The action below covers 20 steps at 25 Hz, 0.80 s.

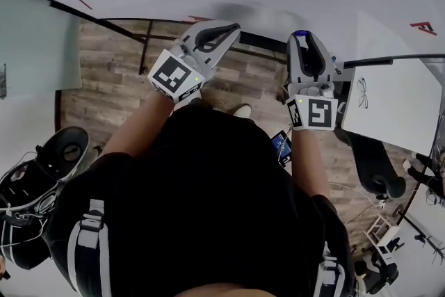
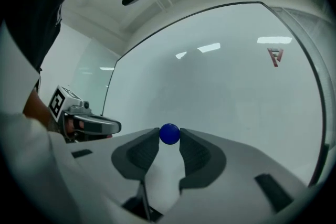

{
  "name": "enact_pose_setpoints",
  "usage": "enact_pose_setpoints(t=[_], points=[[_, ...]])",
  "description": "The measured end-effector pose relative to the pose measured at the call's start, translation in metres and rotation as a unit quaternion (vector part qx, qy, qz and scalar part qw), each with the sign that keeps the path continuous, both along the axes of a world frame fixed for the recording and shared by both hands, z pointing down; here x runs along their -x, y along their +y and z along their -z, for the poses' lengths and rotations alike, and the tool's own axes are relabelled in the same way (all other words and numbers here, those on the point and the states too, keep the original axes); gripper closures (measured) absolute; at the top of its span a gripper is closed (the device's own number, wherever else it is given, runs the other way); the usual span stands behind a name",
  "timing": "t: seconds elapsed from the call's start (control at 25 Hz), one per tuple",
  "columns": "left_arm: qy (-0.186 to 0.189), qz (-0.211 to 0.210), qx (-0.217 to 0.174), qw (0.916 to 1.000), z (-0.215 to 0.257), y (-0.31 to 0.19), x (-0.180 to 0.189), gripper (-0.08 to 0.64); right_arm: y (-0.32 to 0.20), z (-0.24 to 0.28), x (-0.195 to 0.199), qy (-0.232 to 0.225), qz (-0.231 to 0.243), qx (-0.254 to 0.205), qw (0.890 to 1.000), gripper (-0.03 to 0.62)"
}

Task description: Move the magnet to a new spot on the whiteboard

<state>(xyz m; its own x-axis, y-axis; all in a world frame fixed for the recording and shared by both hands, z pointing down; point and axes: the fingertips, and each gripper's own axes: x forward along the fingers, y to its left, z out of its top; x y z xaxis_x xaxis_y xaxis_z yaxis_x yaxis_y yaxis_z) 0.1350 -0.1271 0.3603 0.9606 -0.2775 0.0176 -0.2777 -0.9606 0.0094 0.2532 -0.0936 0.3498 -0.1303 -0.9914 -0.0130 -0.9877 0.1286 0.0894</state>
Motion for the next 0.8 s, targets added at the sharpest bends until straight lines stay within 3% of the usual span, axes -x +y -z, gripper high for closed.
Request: enact_pose_setpoints(t=[0.16,0.36,0.8], points=[[-0.025,0.001,0.001,0.9997,-0.002,0.01,0.015,0.555,0.008,0.002,0.035,-0.01,0.056,-0.008,0.998,0.474],[-0.008,0.009,0.002,0.9999,0.0,0.019,0.026,0.555,0.017,0.001,0.059,-0.016,0.095,-0.011,0.995,0.474],[-0.012,0.014,-0.006,0.9998,0.003,0.027,0.037,0.555,0.021,0.001,0.08,-0.011,0.125,-0.006,0.992,0.474]])
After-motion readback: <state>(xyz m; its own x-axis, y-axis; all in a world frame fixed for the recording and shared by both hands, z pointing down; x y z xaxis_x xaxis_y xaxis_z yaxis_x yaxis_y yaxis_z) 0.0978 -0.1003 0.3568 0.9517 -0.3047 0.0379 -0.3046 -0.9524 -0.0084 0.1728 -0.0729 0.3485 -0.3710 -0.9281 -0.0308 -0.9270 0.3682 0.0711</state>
